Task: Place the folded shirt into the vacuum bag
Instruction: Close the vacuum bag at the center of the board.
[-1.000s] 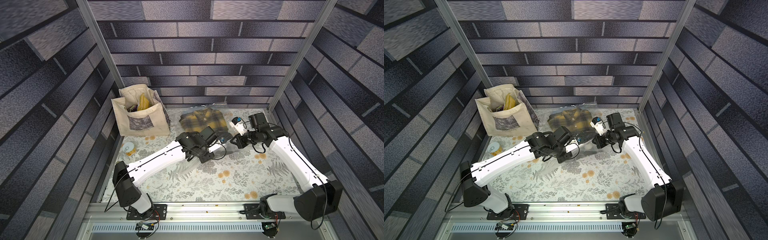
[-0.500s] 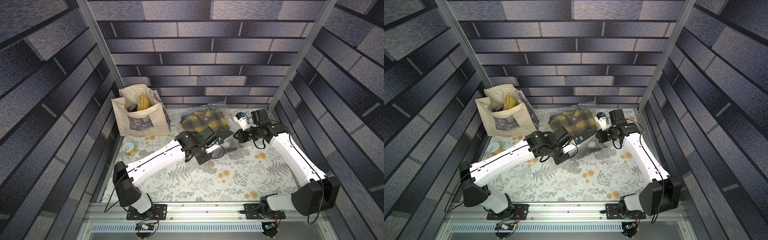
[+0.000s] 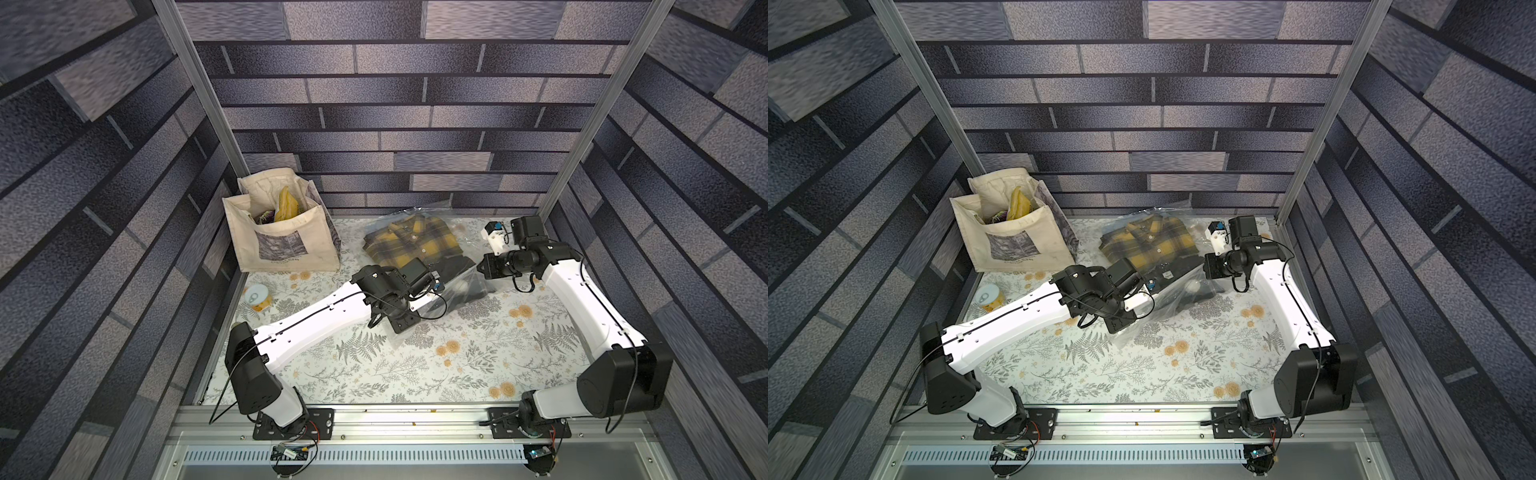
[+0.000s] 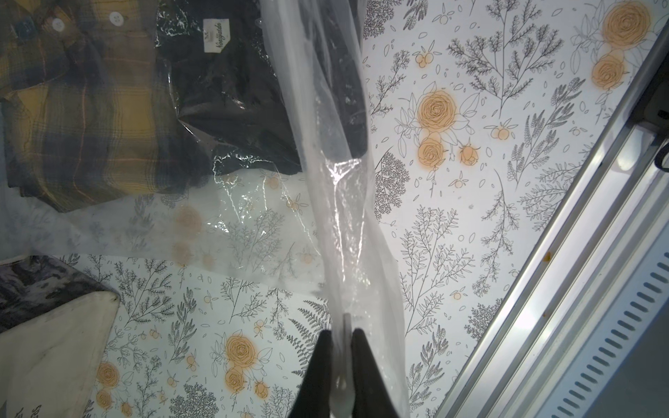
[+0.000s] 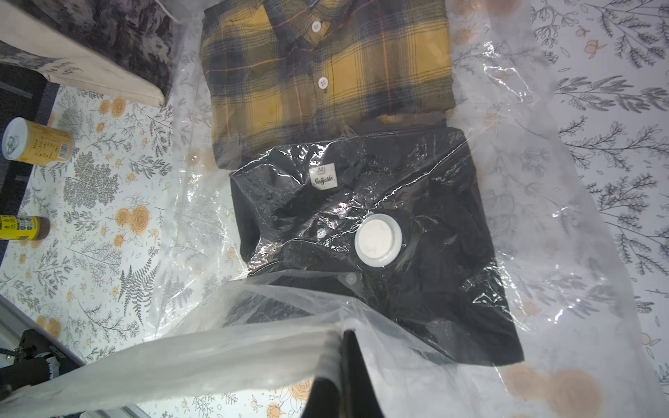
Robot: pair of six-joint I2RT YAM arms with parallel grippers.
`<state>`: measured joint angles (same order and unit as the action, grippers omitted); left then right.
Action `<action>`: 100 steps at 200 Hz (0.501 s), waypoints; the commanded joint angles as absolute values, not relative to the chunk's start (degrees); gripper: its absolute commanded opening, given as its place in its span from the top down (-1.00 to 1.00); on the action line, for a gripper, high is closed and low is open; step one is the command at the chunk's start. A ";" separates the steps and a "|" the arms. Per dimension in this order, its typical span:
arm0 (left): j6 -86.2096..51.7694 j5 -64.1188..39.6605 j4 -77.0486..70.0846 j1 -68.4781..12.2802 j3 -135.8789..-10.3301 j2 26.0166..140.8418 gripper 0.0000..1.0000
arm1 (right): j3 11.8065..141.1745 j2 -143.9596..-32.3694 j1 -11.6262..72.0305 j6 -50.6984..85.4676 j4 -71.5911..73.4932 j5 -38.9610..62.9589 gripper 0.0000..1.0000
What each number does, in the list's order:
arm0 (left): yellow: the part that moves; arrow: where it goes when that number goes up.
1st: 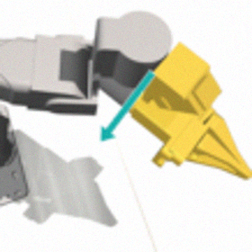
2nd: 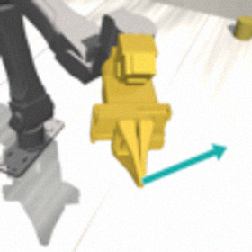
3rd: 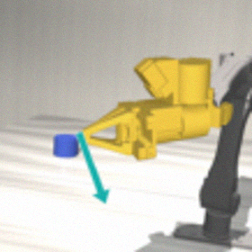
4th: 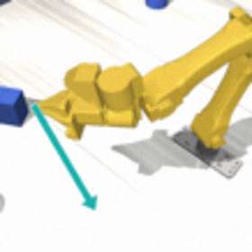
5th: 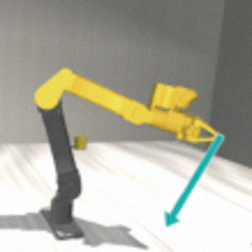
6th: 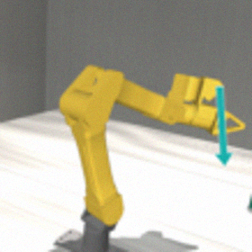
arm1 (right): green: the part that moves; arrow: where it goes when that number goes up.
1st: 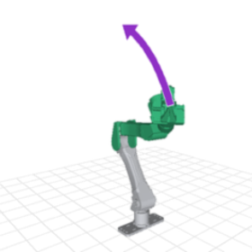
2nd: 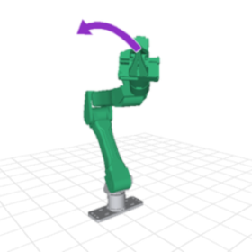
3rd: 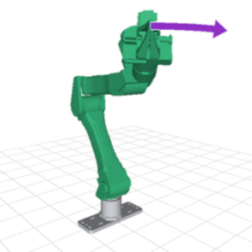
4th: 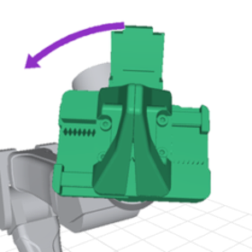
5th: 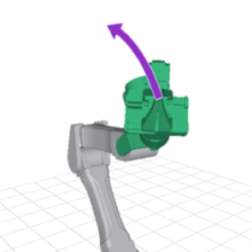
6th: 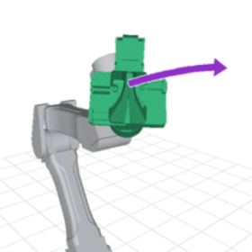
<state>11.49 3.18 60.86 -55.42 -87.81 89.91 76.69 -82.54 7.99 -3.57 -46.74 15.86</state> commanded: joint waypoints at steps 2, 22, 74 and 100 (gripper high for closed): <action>10.35 2.24 80.29 -55.24 -84.98 87.32 0.83 | 79.92 -83.45 2.90 -0.98 -37.13 2.22 1.00; 10.45 1.88 81.14 -55.11 -84.70 87.21 0.83 | 80.15 -83.78 2.33 -1.08 -37.22 1.85 1.00; 11.14 -0.45 81.92 -54.92 -83.54 86.57 0.86 | 80.33 -84.11 1.98 -1.76 -37.62 2.12 1.00; 11.41 0.48 80.06 -54.28 -84.01 87.06 0.88 | 80.81 -83.99 3.76 -1.90 -40.44 12.80 0.73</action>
